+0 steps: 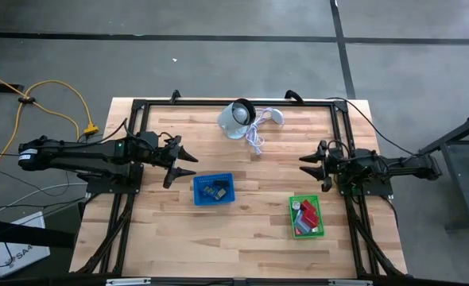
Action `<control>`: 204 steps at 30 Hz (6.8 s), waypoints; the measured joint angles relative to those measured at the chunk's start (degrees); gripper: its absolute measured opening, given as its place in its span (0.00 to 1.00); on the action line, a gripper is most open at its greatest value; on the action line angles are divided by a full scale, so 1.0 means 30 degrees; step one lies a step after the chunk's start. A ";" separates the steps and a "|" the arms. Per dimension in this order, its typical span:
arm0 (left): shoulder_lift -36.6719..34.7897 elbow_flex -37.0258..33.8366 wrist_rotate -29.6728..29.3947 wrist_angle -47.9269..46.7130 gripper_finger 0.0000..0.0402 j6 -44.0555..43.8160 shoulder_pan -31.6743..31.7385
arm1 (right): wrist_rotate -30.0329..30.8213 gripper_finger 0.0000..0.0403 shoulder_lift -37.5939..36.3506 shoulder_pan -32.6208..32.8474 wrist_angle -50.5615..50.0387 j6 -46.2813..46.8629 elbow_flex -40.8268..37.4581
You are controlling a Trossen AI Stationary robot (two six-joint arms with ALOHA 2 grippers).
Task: Pick & Place Office items
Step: Return to Home Position
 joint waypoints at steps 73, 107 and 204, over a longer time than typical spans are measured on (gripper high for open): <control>-0.0002 0.0000 -0.0005 0.0000 0.53 0.0001 0.0004 | -0.0095 0.38 0.0022 0.0000 -0.0145 -0.0058 -0.0044; -0.5899 -0.0007 0.0818 -0.2018 0.53 0.1056 0.2157 | -0.0095 0.38 0.0029 -0.0007 -0.0138 -0.0058 -0.0043; -1.2665 -0.8087 -0.4063 0.0591 0.53 -0.1357 0.1945 | -0.0087 0.38 0.0029 -0.0007 -0.0145 -0.0050 -0.0039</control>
